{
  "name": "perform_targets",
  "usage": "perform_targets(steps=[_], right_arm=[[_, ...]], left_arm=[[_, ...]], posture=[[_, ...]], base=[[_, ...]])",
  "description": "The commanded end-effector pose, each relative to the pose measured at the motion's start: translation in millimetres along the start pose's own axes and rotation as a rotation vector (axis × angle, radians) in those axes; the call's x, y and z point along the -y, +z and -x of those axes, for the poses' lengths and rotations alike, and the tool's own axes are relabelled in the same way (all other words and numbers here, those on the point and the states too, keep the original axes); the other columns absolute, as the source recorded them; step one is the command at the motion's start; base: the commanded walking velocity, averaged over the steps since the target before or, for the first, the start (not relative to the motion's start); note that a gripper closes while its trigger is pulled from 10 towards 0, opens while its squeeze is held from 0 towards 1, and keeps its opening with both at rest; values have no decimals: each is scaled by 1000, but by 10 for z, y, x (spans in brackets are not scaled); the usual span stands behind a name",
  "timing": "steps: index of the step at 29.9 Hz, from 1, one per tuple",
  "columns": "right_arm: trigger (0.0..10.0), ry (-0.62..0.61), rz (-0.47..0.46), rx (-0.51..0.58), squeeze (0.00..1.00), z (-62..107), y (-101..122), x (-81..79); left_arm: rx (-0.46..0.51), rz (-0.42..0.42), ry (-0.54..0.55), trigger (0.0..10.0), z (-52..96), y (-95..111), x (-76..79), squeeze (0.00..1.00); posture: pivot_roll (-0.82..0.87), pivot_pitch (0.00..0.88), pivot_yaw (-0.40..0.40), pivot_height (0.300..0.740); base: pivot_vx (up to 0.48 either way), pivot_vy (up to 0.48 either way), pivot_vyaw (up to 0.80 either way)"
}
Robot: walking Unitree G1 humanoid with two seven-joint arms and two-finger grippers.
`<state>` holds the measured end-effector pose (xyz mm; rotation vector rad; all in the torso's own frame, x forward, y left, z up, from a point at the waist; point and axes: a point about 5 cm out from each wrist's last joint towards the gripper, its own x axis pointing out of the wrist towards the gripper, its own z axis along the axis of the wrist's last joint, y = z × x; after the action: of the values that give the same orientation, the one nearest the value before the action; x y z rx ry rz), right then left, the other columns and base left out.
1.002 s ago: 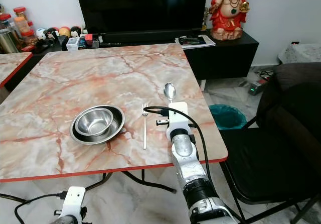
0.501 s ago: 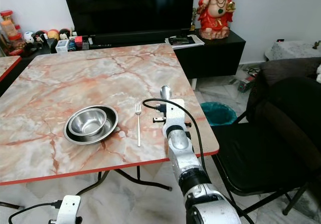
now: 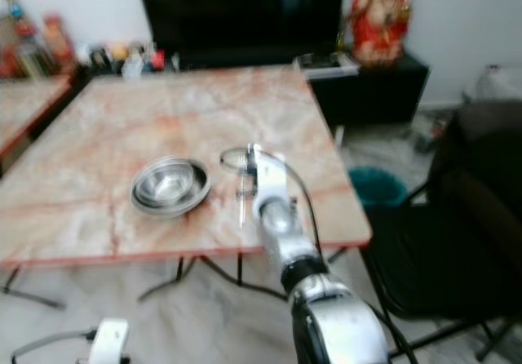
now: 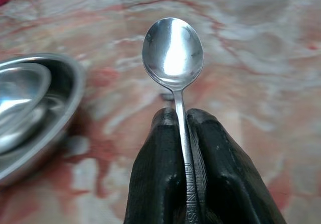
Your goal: Setting the table
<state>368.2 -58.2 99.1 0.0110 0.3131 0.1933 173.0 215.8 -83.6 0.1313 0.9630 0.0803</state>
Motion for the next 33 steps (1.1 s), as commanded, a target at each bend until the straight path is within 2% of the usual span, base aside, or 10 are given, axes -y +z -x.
perform_targets(steps=[1,5,11,17,24,29,33], right_arm=[[10000,5,17,7,0,-19,80,-5],[10000,5,17,7,0,-25,99,-10],[10000,-48,-4,29,0,-23,114,125],[10000,-55,-23,29,0,-24,111,184],[10000,-78,-20,42,0,-44,231,263],[10000,-57,-29,71,0,-45,264,230],[10000,-55,-11,66,0,-35,209,224]], left_arm=[[19,9,9,10000,-11,64,-6,0],[20,18,10,10000,-10,63,-6,0],[34,26,9,10000,-15,95,8,0],[41,18,6,10000,-21,131,18,0],[43,23,12,10000,-19,125,4,0],[40,25,20,10000,-14,104,-13,0],[41,23,20,10000,-14,101,-5,0]], posture=[[-1,0,23,740],[1,0,22,740],[-17,0,30,740],[-19,0,34,740],[-4,0,29,740],[-6,0,29,740],[-10,0,31,740]], base=[[0,0,0],[0,0,0],[0,0,0],[0,0,0],[0,0,0],[0,0,0],[60,0,0]])
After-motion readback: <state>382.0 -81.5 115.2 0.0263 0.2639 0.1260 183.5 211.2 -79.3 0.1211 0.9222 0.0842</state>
